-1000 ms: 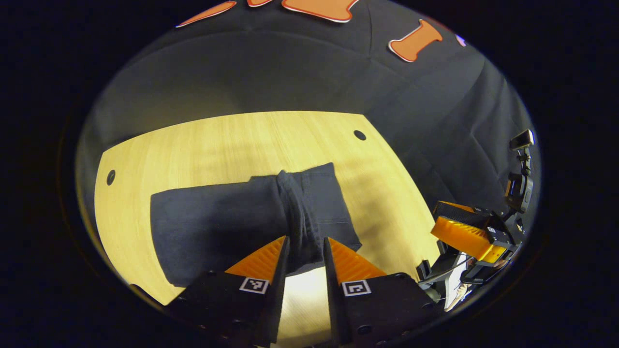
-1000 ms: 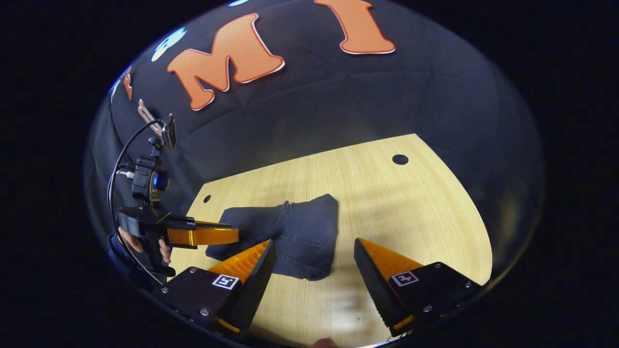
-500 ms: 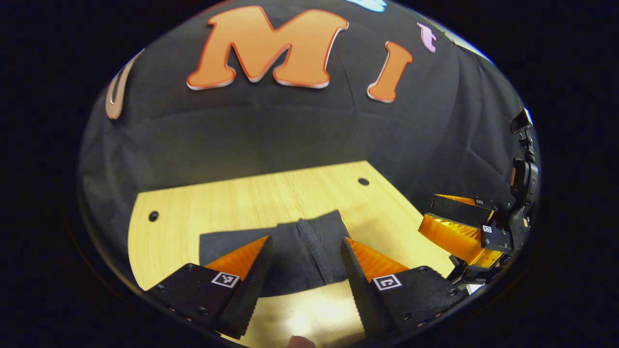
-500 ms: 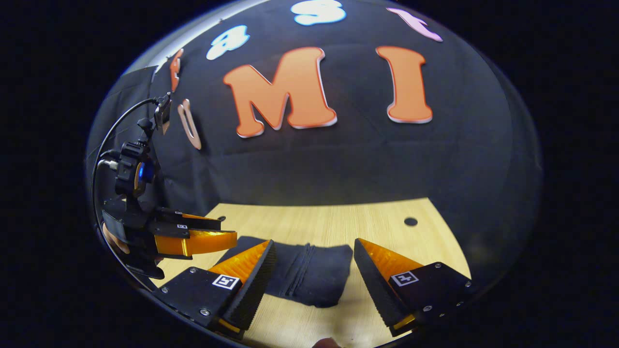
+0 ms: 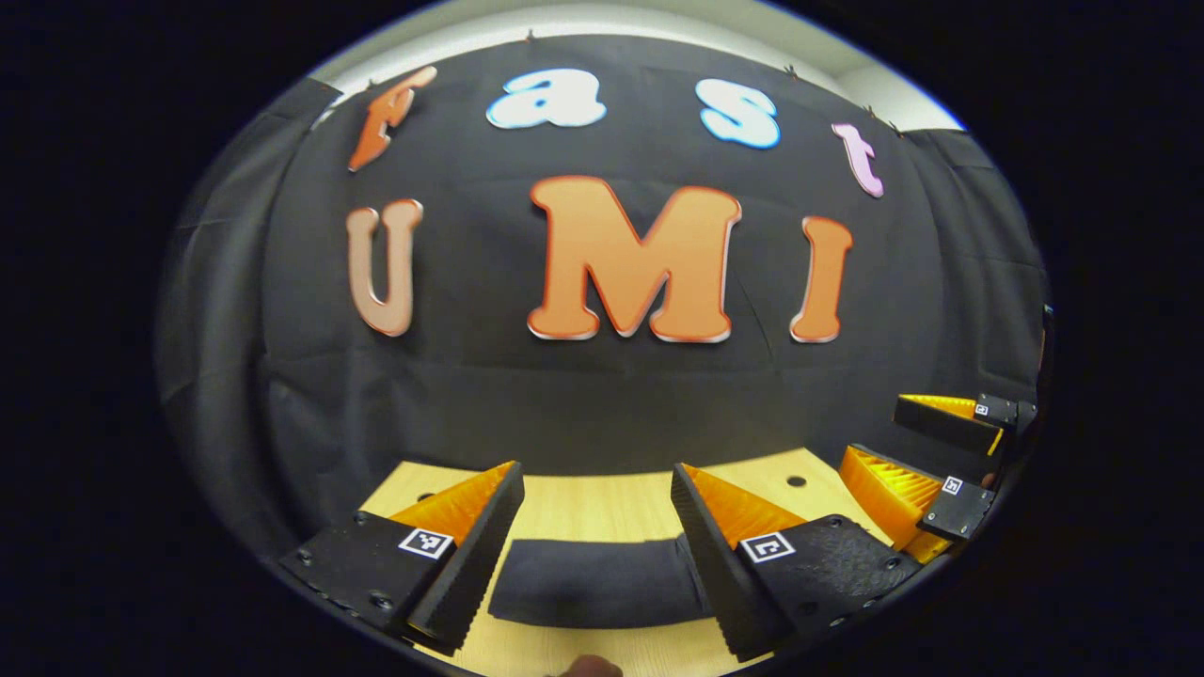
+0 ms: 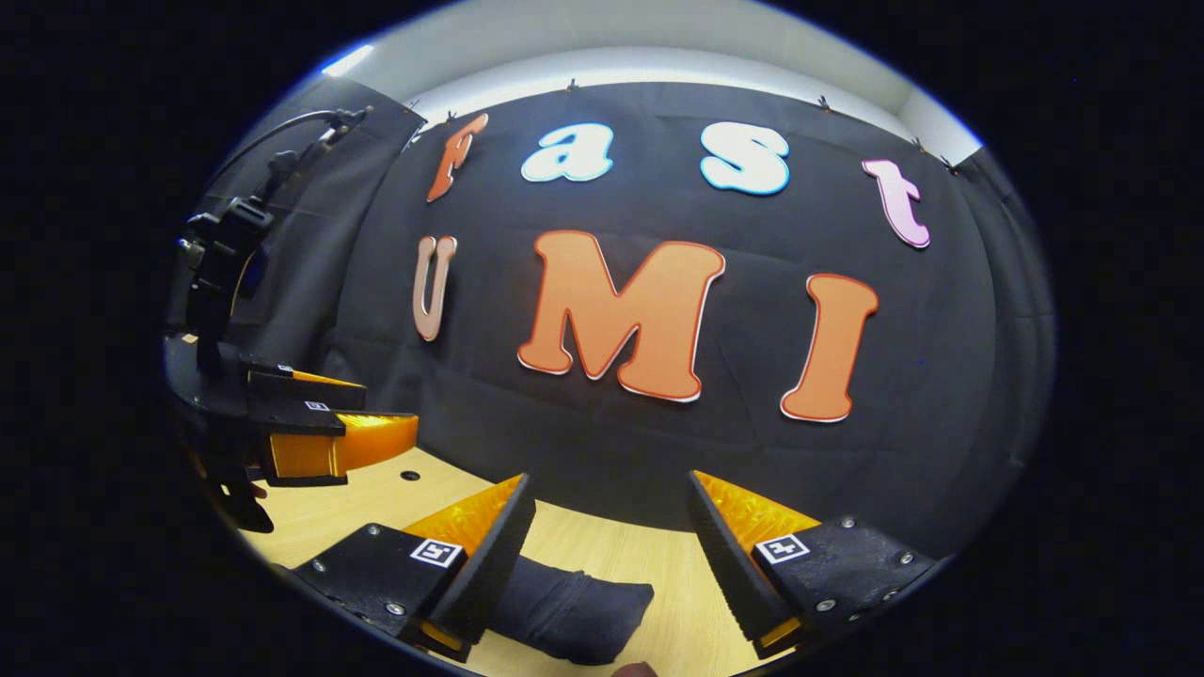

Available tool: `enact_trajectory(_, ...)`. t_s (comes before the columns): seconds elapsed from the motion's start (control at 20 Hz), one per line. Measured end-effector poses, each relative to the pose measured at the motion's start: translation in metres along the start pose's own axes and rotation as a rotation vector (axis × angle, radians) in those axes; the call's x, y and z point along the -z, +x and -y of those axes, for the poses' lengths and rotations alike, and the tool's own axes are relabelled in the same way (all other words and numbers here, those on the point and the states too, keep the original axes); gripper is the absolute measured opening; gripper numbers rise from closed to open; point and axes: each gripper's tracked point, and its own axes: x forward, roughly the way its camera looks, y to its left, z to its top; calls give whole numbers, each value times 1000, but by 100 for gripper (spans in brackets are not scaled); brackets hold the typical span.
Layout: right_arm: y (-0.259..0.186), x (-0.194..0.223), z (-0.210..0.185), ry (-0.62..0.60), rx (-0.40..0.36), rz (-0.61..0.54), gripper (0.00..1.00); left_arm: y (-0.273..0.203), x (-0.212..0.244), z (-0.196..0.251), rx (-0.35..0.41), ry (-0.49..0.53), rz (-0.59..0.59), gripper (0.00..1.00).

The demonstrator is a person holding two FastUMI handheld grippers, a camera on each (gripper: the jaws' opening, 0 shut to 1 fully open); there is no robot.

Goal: Grasp the waist and the cuffs of the jeans and fold them to make the two legs overlap; first hold the waist and fold one-third of the jeans toward the cuffs, then hold the cuffs and fold the remaining one-third in the same direction to finish folding.

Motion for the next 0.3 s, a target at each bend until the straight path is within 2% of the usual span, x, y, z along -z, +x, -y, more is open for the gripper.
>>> enact_trajectory(0.15, -4, 3, -11, 15, -19, 11, 98, -17, -18, -8, -54, 21, 110, 95)
enact_trajectory(0.2, -6, 2, -14, 24, -25, 10, 98, -16, -21, -12, -76, 36, 130, 90)
enact_trajectory(0.3, -8, 2, -14, 49, -17, 20, 98, -15, -17, -12, -100, 55, 151, 90)
